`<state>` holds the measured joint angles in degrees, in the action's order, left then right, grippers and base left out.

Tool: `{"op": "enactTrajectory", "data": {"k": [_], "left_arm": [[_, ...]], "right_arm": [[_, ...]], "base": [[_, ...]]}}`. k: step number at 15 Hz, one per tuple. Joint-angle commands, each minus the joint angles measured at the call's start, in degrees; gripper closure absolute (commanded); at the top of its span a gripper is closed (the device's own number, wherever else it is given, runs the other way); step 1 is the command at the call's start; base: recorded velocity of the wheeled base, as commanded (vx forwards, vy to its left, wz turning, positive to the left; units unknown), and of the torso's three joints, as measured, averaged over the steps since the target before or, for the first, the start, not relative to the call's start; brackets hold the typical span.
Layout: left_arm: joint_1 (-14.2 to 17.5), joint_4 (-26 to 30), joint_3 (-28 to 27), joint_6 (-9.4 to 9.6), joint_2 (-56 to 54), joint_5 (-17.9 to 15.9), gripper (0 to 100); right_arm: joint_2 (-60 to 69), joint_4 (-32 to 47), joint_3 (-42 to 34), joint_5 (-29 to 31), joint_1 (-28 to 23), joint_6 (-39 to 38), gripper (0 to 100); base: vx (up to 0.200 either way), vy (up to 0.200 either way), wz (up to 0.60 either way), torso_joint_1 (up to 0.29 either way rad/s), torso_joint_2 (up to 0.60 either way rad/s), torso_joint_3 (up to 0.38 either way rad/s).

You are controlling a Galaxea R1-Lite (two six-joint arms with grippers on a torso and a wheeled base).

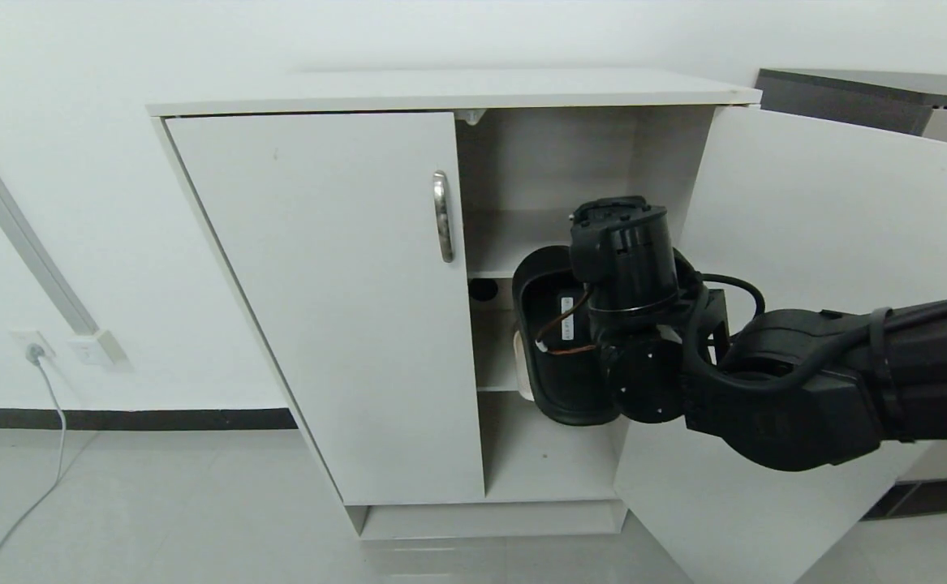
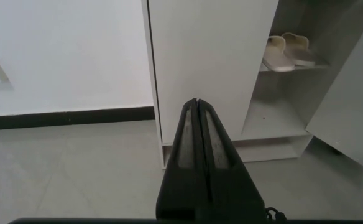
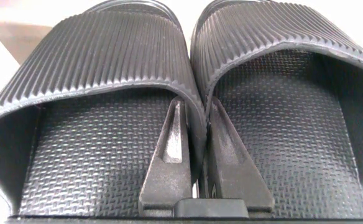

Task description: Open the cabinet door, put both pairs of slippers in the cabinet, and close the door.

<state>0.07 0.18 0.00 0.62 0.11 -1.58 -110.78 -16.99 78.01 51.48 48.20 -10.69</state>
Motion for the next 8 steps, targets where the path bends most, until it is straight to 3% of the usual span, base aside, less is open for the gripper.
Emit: {"op": "enactTrajectory", "data": {"k": [1, 6, 8], "left_arm": [[0.01, -0.01, 0.0, -0.01, 0.24, 0.0, 100], [0.01, -0.01, 0.0, -0.01, 0.24, 0.0, 100], [0.01, -0.01, 0.0, -0.01, 0.07, 0.0, 100]], "right_arm": [[-0.58, 0.12, 1.62, 0.02, -0.48, 0.23, 100], [-1.11, 0.12, 2.76, 0.02, -0.65, 0.76, 100], [-1.72, 0.12, 3.03, 0.02, -0.65, 0.76, 100]], "base": [[0.2, 0.0, 0.0, 0.002, 0.01, 0.002], [0.2, 0.0, 0.0, 0.004, 0.0, 0.001], [0.0, 0.0, 0.0, 0.0, 0.0, 0.0]]}}
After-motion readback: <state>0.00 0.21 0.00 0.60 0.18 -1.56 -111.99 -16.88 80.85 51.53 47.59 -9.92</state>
